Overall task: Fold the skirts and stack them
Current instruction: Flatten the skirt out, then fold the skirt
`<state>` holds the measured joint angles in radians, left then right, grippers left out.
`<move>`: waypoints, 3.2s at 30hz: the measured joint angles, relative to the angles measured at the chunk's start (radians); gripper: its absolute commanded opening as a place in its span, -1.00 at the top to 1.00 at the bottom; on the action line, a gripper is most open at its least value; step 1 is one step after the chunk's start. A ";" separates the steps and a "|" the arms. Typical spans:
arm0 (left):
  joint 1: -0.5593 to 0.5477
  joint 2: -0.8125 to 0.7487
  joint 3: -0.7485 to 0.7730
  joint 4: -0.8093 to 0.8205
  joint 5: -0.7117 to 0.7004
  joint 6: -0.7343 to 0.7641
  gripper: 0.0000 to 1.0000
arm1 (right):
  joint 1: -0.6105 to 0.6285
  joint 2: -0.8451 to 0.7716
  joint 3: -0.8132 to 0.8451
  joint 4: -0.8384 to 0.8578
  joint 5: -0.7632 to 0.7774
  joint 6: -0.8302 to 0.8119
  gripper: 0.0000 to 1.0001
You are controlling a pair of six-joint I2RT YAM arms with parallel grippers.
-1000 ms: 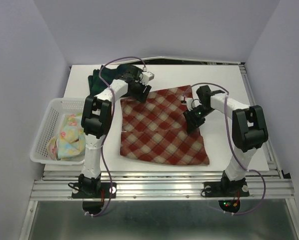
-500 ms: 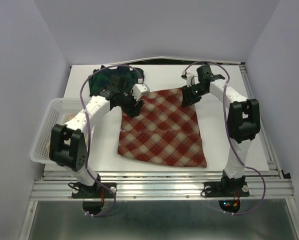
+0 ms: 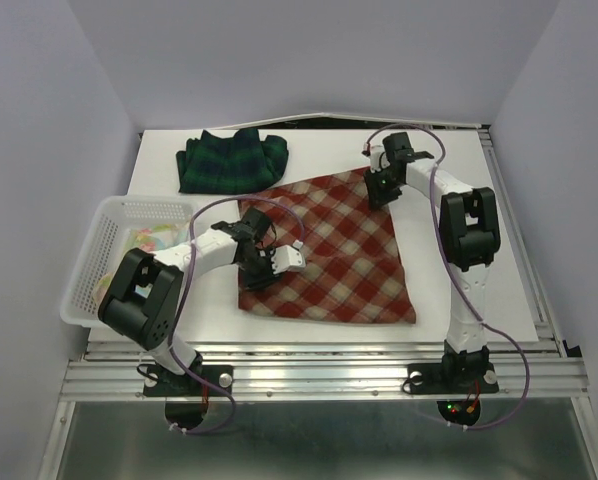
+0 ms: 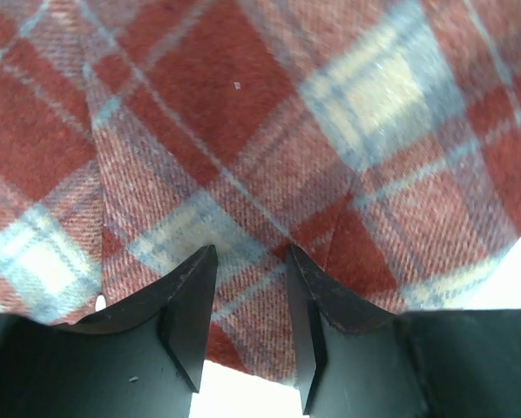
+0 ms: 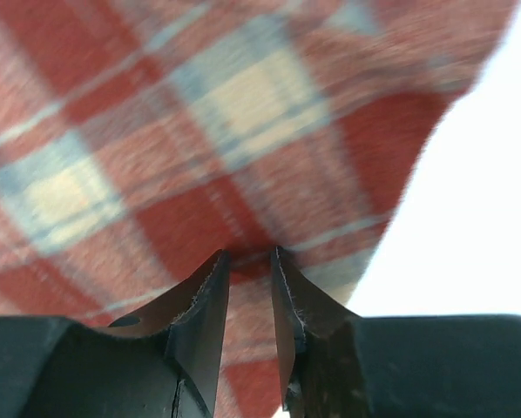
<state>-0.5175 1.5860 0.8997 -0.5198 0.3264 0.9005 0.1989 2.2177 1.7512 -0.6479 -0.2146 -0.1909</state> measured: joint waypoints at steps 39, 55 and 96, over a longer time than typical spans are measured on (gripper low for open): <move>0.262 0.571 0.728 0.296 0.050 -0.734 0.13 | 0.409 -0.298 -0.504 0.014 -0.269 -0.148 0.50; 0.264 0.397 0.536 0.330 0.091 -0.763 0.13 | 0.386 -0.439 -0.496 -0.060 -0.106 -0.264 0.39; 0.046 -0.308 0.297 0.079 -0.015 -0.374 -0.48 | 0.319 -0.985 -0.675 -0.105 -0.002 -0.430 -0.58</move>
<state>-0.4713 1.2781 1.1965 -0.4404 0.3111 0.5266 0.5182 1.2327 1.0760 -0.7532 -0.2161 -0.6212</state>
